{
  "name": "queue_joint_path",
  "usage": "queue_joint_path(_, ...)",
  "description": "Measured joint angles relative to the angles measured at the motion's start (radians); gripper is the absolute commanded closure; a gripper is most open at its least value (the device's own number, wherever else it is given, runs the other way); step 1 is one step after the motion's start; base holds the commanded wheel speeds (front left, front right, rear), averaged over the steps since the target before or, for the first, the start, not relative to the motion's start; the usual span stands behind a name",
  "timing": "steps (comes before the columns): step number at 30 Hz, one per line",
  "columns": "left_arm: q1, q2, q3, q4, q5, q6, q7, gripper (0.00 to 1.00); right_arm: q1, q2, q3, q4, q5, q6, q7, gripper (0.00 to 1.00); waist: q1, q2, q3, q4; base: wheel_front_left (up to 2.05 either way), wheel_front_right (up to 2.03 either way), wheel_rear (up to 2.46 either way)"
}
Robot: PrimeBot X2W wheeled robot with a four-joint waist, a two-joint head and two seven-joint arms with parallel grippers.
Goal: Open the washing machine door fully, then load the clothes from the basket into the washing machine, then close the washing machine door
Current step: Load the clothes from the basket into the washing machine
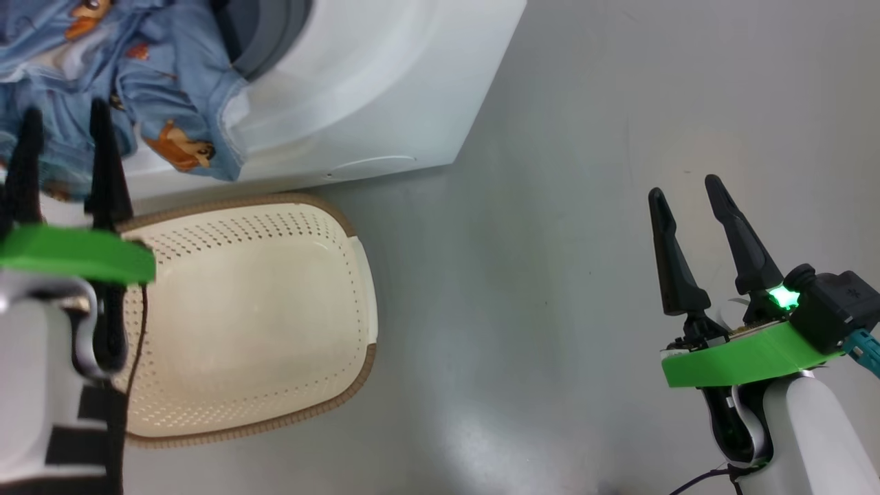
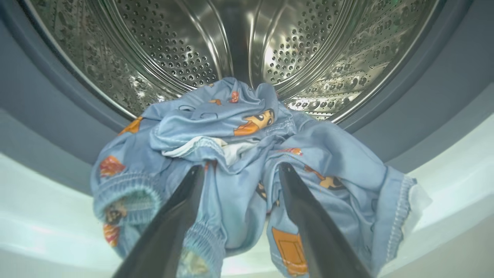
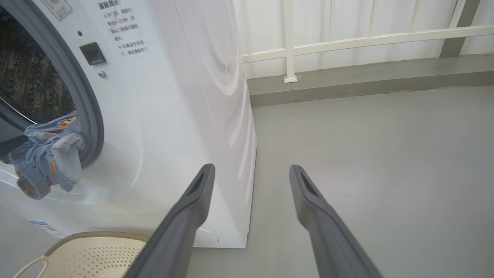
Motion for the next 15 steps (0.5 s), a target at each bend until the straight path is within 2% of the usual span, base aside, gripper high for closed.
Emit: queue_joint_path(15,0.258,-0.050,0.052,-0.159,0.022,0.000,0.000,0.00,0.056,-0.016,-0.017,0.004,0.000,0.000,0.000,0.00,0.0000,0.0000,-0.068,0.025,0.00,0.00,0.00)
